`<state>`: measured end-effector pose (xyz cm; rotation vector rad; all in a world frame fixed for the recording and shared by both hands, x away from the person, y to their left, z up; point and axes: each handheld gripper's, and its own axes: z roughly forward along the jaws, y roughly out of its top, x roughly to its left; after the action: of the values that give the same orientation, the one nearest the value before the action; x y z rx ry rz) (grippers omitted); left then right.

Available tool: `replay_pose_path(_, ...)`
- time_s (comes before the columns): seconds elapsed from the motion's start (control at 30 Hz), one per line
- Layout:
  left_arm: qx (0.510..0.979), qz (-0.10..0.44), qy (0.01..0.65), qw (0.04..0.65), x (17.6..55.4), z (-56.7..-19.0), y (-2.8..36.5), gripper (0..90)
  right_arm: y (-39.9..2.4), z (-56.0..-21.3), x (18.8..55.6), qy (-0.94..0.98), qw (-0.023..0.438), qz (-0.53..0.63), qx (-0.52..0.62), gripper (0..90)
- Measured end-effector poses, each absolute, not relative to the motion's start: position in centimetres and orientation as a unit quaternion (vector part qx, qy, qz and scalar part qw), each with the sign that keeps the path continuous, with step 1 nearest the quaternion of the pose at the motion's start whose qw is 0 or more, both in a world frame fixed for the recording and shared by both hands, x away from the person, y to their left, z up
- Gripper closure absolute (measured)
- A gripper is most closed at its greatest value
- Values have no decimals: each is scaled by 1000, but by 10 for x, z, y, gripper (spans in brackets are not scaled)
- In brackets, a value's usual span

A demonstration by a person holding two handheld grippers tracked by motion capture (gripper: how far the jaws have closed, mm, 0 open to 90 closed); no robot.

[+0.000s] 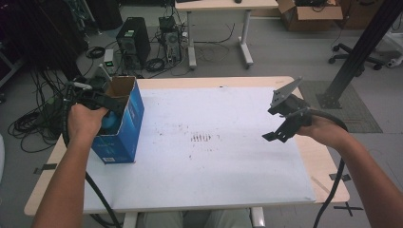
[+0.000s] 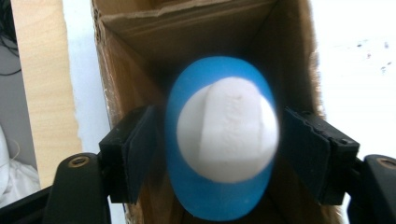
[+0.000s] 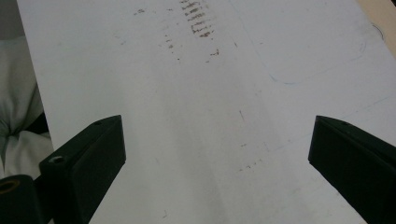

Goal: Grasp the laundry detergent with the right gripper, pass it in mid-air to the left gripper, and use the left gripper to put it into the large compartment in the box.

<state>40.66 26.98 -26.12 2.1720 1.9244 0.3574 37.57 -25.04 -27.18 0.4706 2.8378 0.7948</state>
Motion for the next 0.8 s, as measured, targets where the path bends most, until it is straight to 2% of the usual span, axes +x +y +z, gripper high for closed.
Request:
replay_pose_path(0.5, 751, 143, 634, 118, 397, -221, 260, 223, -250, -266, 371, 947, 86, 267, 154, 40)
replay_pose_path(0.8, 768, 153, 606, 141, 386, -194, 242, 185, -253, -261, 367, 946, 88, 268, 158, 41)
